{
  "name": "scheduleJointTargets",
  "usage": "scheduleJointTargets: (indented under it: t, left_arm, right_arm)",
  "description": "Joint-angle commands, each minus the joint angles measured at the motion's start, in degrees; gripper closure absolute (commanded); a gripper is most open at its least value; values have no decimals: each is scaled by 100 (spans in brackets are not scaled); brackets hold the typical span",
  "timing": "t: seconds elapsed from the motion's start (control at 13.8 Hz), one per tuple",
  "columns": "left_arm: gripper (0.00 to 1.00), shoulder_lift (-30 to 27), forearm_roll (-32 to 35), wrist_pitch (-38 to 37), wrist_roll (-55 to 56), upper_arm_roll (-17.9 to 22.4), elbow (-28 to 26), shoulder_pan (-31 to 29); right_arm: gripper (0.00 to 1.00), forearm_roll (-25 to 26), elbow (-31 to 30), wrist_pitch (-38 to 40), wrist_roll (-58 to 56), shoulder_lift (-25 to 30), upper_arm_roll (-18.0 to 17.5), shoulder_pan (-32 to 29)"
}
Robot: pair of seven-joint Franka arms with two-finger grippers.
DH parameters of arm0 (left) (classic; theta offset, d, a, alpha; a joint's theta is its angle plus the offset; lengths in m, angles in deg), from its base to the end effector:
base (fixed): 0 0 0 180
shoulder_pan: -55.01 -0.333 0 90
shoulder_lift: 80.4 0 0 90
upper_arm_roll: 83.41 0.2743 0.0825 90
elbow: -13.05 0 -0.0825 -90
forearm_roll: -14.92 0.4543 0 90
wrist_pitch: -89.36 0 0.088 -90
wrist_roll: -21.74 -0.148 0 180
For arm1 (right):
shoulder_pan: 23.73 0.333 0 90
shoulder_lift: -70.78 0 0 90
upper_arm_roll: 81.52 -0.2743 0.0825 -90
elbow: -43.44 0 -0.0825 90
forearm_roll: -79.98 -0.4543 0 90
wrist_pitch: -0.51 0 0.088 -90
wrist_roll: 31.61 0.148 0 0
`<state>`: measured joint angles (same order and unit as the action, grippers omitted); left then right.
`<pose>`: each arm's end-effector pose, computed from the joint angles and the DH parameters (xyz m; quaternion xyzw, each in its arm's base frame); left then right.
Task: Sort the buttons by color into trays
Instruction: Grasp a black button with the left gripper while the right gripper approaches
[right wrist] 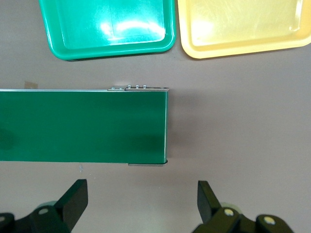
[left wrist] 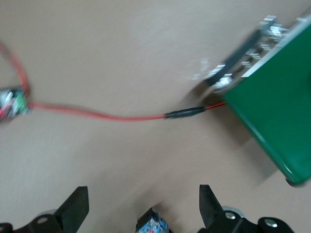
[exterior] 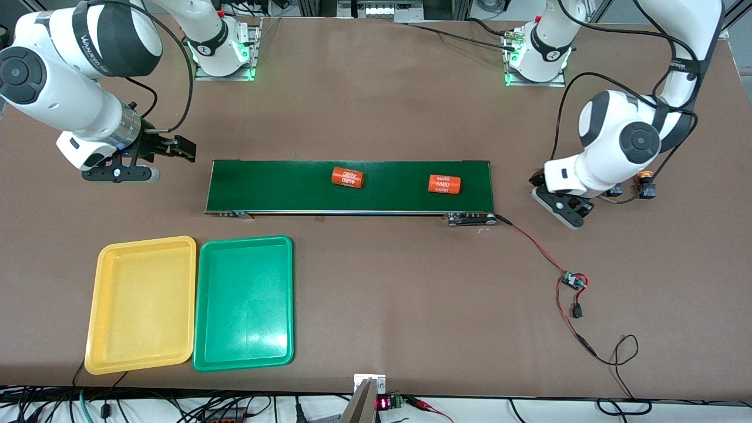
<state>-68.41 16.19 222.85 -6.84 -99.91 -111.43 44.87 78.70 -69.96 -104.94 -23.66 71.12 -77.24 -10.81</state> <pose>0.5878 -0.0710 0.1644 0.9518 -0.3053 -0.0169 0.0254 0.5916 0.0926 0.3474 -0.9977 -0.0023 0.0672 0.0011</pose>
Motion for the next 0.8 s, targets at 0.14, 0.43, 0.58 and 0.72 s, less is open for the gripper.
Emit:
scheduleJointTargets:
  t: [0.14,0.43,0.58,0.72]
  left_arm:
    - [0,154,-82,-87,1396,419,-102,-268]
    - [0,242,-82,-78,2620,419,-366,-278]
    - [0,364,-82,-34,3015,419,-393,-278]
    - [0,522,-74,-17,3131,419,-393,-278]
  right_arm:
    - [0,-118,63,-151,-47,-104,11,115]
    - [0,-110,-173,-169,-47,1,11,115]
    - [0,-118,-296,-204,-64,89,28,88]
    - [0,-118,-577,-396,-126,256,46,79]
